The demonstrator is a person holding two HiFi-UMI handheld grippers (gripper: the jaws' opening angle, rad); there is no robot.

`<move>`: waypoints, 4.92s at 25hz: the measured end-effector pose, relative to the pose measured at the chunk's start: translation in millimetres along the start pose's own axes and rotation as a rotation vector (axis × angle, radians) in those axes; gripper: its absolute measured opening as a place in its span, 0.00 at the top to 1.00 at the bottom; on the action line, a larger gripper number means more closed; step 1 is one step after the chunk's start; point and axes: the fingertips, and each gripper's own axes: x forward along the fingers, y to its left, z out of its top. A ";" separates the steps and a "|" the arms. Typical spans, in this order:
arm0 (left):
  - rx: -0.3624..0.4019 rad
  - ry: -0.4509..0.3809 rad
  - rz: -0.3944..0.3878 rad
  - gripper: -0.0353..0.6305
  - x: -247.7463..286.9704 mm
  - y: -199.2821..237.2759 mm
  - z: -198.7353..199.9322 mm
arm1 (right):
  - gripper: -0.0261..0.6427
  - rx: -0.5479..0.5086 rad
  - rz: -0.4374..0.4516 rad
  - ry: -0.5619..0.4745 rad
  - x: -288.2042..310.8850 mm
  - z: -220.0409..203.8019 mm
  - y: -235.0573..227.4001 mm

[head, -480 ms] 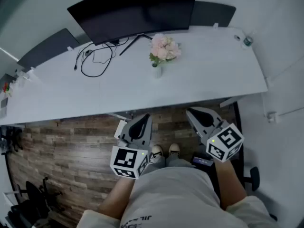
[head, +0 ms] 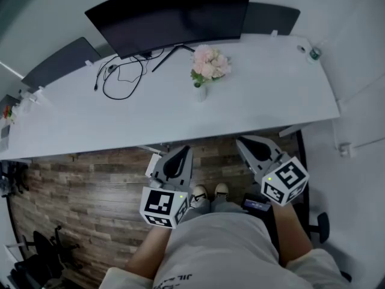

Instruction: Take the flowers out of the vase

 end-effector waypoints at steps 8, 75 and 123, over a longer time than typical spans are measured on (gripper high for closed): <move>0.027 0.007 -0.009 0.94 -7.8 17.3 -0.9 | 0.91 -0.033 -0.024 -0.044 14.4 11.5 12.2; -0.024 0.060 0.039 0.94 184.6 107.2 36.1 | 0.91 0.101 0.161 0.054 162.1 19.1 -122.2; 0.001 0.158 -0.062 0.86 242.4 129.8 -55.9 | 0.82 0.169 0.068 0.086 226.5 -47.3 -150.1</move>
